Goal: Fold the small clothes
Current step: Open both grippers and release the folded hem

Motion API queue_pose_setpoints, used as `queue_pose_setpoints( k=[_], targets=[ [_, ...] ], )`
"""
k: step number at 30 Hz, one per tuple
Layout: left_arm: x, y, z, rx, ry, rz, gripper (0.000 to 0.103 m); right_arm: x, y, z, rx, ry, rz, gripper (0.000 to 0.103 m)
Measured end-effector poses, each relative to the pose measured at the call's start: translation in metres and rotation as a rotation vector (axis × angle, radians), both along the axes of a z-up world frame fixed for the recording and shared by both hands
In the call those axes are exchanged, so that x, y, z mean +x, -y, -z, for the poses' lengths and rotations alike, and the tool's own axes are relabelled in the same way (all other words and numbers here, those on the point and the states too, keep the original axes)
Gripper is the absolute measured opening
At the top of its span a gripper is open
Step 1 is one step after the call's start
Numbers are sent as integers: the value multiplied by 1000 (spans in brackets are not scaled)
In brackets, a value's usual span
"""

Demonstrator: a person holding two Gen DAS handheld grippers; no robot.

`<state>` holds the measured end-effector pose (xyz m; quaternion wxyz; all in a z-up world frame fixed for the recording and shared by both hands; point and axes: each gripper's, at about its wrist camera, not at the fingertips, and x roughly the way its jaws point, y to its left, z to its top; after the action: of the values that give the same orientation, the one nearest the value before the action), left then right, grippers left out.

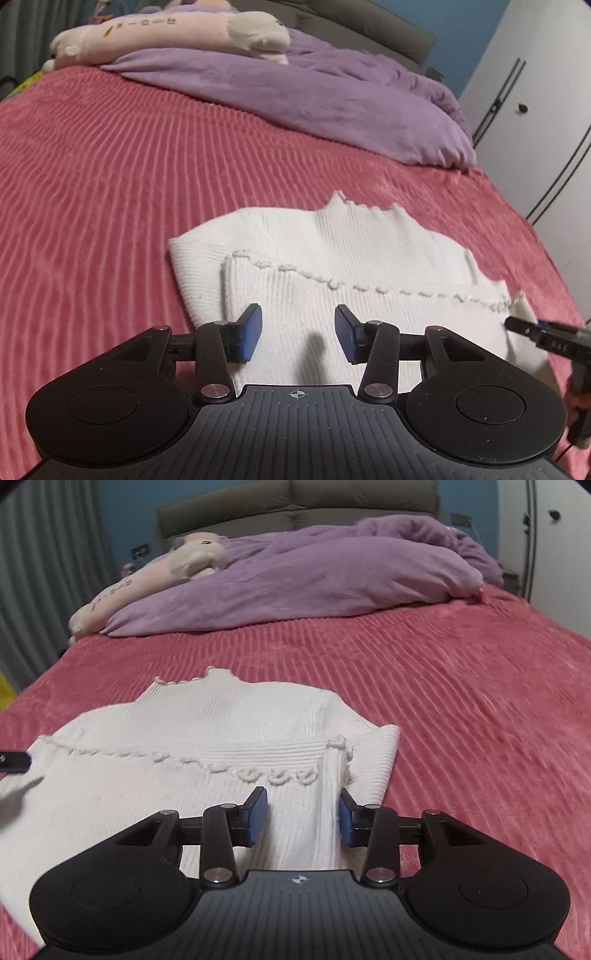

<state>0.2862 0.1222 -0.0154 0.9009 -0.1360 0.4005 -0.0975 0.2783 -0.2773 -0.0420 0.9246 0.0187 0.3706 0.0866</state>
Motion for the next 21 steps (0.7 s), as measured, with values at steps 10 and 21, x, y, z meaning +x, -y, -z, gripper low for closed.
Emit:
queue_pose_setpoints(
  k=[10, 21],
  targets=[
    [-2, 7, -13, 99, 28, -73, 54, -5, -5, -1, -52, 10, -29, 16],
    [20, -3, 5, 50, -54, -75, 32, -1, -5, 1, -35, -2, -28, 17]
  ],
)
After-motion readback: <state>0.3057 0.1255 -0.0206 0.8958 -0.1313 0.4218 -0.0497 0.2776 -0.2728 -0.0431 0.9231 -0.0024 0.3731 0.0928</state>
